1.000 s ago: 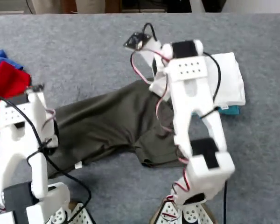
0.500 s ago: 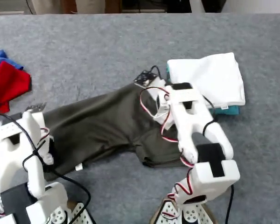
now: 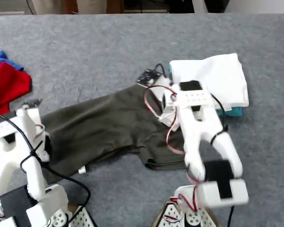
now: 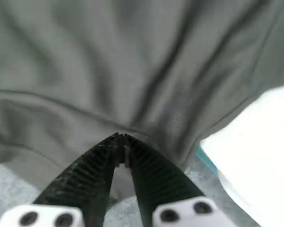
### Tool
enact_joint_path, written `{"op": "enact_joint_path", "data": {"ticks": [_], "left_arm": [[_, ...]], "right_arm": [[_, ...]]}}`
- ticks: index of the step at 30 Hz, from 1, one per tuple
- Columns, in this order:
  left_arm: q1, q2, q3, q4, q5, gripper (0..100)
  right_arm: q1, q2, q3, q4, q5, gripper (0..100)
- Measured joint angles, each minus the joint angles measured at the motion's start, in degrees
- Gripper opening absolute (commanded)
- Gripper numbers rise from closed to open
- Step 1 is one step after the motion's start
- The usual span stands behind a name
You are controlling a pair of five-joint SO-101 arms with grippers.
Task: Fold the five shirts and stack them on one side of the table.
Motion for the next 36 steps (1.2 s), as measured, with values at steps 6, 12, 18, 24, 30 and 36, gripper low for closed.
{"op": "enact_joint_path", "data": {"ticks": [6, 12, 18, 24, 30, 36], "left_arm": [[-0.79, -0.62, -10.20, 8.70, 0.00, 2], [-0.88, -0.62, -10.64, 10.29, 0.00, 2], [-0.88, -0.62, -9.41, 10.29, 0.00, 2], [-0.88, -0.62, -7.91, 9.58, 0.00, 2], [-0.88, -0.62, -5.19, 7.82, 0.00, 2], [-0.88, -0.62, -4.92, 7.74, 0.00, 2]], "right_arm": [[-4.13, -13.36, 0.35, 8.18, 4.92, 0.2], [-4.66, -27.08, 10.81, 13.80, 15.38, 3.7], [-5.45, -41.05, 27.96, 14.07, 23.56, 16.1], [-8.62, -45.63, 40.44, 10.29, 24.88, 17.1], [-8.62, -42.90, 46.15, -0.62, 24.18, 16.8], [-8.62, -38.95, 46.15, -2.64, 24.09, 17.0]]}}
